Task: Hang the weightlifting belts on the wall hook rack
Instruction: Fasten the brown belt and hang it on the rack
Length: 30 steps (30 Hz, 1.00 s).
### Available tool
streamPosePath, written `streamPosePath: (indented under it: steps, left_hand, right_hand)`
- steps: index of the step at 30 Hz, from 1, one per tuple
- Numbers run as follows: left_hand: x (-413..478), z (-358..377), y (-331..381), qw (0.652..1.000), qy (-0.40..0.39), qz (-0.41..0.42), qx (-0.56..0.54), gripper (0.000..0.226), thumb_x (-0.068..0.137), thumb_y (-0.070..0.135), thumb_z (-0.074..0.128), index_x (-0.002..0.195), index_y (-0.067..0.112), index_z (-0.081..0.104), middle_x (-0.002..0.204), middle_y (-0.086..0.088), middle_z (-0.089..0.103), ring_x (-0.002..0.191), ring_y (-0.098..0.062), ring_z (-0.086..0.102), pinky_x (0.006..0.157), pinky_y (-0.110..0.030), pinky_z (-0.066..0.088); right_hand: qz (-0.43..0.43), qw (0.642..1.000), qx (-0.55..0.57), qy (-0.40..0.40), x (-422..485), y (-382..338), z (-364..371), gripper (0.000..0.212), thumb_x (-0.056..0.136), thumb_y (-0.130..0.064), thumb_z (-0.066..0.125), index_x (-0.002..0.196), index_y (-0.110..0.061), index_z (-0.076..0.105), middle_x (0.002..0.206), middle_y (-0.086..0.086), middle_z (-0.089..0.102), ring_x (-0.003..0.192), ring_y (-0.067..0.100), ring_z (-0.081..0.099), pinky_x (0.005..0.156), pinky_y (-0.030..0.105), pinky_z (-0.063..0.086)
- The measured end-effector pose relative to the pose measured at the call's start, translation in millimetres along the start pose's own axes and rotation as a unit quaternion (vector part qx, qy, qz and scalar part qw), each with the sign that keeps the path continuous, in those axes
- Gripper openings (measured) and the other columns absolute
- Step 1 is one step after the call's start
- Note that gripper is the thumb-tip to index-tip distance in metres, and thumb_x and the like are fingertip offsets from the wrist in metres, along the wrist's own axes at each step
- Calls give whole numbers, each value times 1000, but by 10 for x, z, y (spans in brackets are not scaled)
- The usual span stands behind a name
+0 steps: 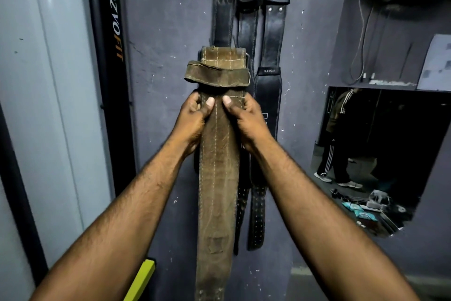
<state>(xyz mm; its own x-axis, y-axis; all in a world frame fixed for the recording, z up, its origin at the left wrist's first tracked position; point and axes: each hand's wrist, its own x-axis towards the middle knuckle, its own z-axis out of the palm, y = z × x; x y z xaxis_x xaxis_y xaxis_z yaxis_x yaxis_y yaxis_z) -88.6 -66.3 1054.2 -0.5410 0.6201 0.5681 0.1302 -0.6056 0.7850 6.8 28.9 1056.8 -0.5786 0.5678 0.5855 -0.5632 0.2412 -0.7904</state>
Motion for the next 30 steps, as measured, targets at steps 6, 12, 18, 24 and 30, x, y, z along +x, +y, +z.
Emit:
streamPosePath:
  steps: [6, 12, 18, 24, 30]
  left_hand:
    - [-178, -213, -280, 983, -68, -61, 161, 36, 97, 16, 59, 133, 12, 54, 125, -5, 69, 115, -19, 66, 102, -44, 53]
    - [-336, -111, -482, 936, 60, 81, 337, 23, 95, 20, 62, 116, 11, 63, 111, 0, 73, 100, -11, 66, 88, -23, 52]
    - [-527, -271, -782, 937, 9, 34, 346, 48, 94, 36, 61, 136, 14, 49, 127, -3, 67, 116, -15, 64, 102, -37, 52]
    - [-630, -247, -864, 943, 4, 29, 333, 39, 96, 31, 62, 131, 17, 51, 121, 2, 69, 112, -16, 66, 97, -35, 54]
    - [-734, -260, -949, 952, -18, 12, 305, 36, 94, 19, 65, 128, 28, 58, 110, 21, 69, 105, 5, 65, 93, -19, 51]
  right_hand:
    - [-40, 999, 8, 28, 30, -66, 59, 20, 94, -8, 65, 113, -6, 64, 99, 10, 72, 88, 19, 68, 81, 34, 57]
    - [-28, 998, 28, 58, 4, 2, 64, 19, 93, -6, 65, 111, -2, 64, 97, 12, 71, 87, 22, 66, 83, 35, 55]
    - [-32, 995, 3, 97, 23, 35, 14, 14, 91, -18, 71, 103, -13, 66, 99, 10, 74, 89, 21, 69, 82, 38, 58]
    - [-43, 993, 1, 110, 16, 46, -38, 19, 91, -16, 70, 107, -6, 65, 97, 7, 74, 85, 16, 69, 75, 31, 57]
    - [-52, 991, 0, 125, 47, 21, -89, 20, 90, -14, 70, 107, -5, 65, 100, 11, 73, 87, 20, 68, 81, 38, 57]
